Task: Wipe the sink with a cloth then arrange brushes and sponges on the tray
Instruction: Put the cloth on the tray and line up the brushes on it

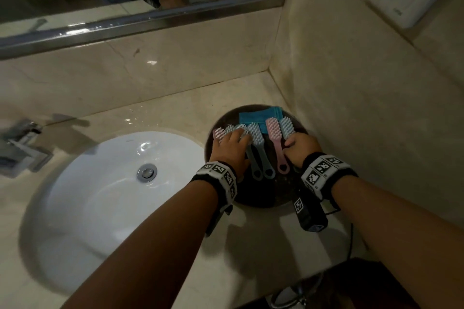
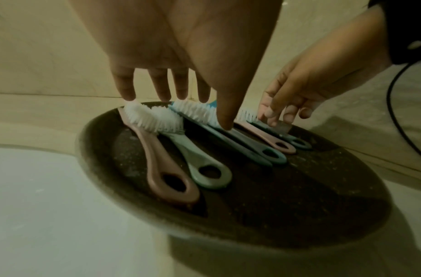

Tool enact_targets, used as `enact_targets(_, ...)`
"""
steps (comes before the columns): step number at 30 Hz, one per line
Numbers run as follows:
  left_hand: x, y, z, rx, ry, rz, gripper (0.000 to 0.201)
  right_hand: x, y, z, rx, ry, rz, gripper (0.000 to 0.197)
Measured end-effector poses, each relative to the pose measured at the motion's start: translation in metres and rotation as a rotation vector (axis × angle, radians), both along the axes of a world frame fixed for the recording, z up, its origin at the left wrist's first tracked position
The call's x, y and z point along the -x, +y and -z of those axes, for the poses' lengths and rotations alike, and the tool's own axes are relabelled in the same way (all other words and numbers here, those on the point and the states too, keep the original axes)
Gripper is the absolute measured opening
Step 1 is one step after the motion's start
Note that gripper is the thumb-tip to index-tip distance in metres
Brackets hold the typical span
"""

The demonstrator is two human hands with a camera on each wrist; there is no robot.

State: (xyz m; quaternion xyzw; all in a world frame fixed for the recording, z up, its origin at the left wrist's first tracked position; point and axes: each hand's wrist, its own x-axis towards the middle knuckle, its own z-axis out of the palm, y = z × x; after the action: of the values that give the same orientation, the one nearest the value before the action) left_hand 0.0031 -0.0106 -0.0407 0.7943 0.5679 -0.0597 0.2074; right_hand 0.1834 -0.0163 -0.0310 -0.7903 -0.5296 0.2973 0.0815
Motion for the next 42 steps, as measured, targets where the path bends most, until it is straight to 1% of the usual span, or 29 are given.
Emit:
enact_targets(4,0.015,-0.005,-0.020,0.001,-0.045,-0.045,0.069,0.013,0.002,-0.024,0.018,-0.044,-0.120,0.027)
enact_targets(7,0.038,-0.013,-0.040,-0.009,-0.077,-0.115,0.067,0.034,0.007,-0.044,-0.006,-0.073,-0.240,0.028)
enact_targets(11,0.079,-0.034,-0.065,-0.051,-0.120,-0.223,0.062,0.081,0.008,-0.076,-0.021,-0.082,-0.382,0.025)
enact_targets(15,0.125,-0.062,-0.078,-0.089,-0.069,-0.354,0.059,0.133,0.003,-0.092,-0.045,-0.072,-0.487,0.011)
enact_targets(17,0.151,-0.080,-0.082,-0.095,-0.038,-0.421,0.058,0.158,-0.001,-0.095,-0.042,-0.076,-0.561,0.014)
enact_targets(20,0.194,-0.112,-0.088,-0.098,0.002,-0.531,0.057,0.200,-0.009,-0.101,-0.049,-0.120,-0.718,0.027)
enact_targets(22,0.225,-0.136,-0.091,-0.103,0.031,-0.606,0.056,0.229,-0.017,-0.104,-0.061,-0.115,-0.810,0.036)
enact_targets(27,0.298,-0.187,-0.092,-0.094,0.061,-0.754,0.057,0.301,-0.051,-0.103,-0.059,-0.097,-0.950,0.041)
enact_targets(31,0.351,-0.220,-0.086,-0.073,0.048,-0.811,0.058,0.357,-0.076,-0.096,-0.007,-0.098,-1.010,0.042)
enact_targets(38,0.443,-0.282,-0.055,0.039,0.016,-0.807,0.051,0.455,-0.138,-0.067,0.106,-0.068,-1.028,0.040)
enact_targets(42,0.483,-0.313,-0.038,0.126,-0.001,-0.776,0.055,0.504,-0.177,-0.046,0.170,-0.009,-1.026,0.036)
